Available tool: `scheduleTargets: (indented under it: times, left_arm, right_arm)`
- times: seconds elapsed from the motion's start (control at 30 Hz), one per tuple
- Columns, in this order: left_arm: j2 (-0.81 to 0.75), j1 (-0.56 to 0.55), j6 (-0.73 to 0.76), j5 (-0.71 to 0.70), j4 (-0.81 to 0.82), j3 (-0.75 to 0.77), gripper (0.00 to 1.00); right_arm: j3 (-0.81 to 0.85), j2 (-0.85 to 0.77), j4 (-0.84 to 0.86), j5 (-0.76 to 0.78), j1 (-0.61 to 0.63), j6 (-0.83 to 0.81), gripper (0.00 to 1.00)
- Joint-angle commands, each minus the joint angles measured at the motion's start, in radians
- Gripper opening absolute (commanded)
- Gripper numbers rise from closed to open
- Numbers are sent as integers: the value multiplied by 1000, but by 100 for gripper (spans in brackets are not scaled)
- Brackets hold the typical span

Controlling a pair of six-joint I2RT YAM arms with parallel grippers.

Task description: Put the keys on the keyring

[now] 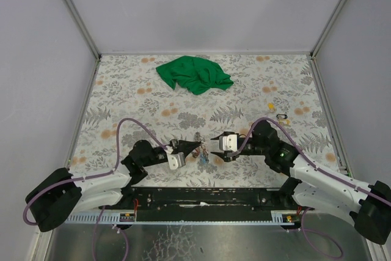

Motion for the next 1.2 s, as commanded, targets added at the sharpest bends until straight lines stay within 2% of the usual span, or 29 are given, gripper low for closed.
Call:
scheduleTargets:
  times: [0.0, 0.17, 0.3, 0.4, 0.57, 0.73, 0.87, 1.17]
  left_arm:
    - [-22, 3, 107, 46, 21, 21, 0]
    - [-38, 4, 127, 52, 1, 27, 0]
    - [-50, 4, 138, 51, -16, 27, 0]
    - [-53, 4, 140, 44, -29, 28, 0]
    - [-65, 4, 123, 25, -51, 30, 0]
    - [-61, 4, 92, 9, -41, 27, 0]
    - [-55, 3, 49, -36, -36, 27, 0]
    - [-41, 4, 8, -91, -10, 16, 0]
  right_arm:
    - [33, 9, 60, -34, 6, -65, 51]
    - [69, 57, 65, -52, 6, -92, 43]
    - [88, 80, 61, -61, 6, -101, 41]
    - [92, 80, 83, 1, 5, -34, 39]
    - [124, 63, 66, 384, 6, 292, 39]
    - [222, 108, -137, 774, -5, 467, 40]
    - [309, 191, -294, 833, -96, 548, 42]
    - [353, 330, -338, 824, -441, 760, 42]
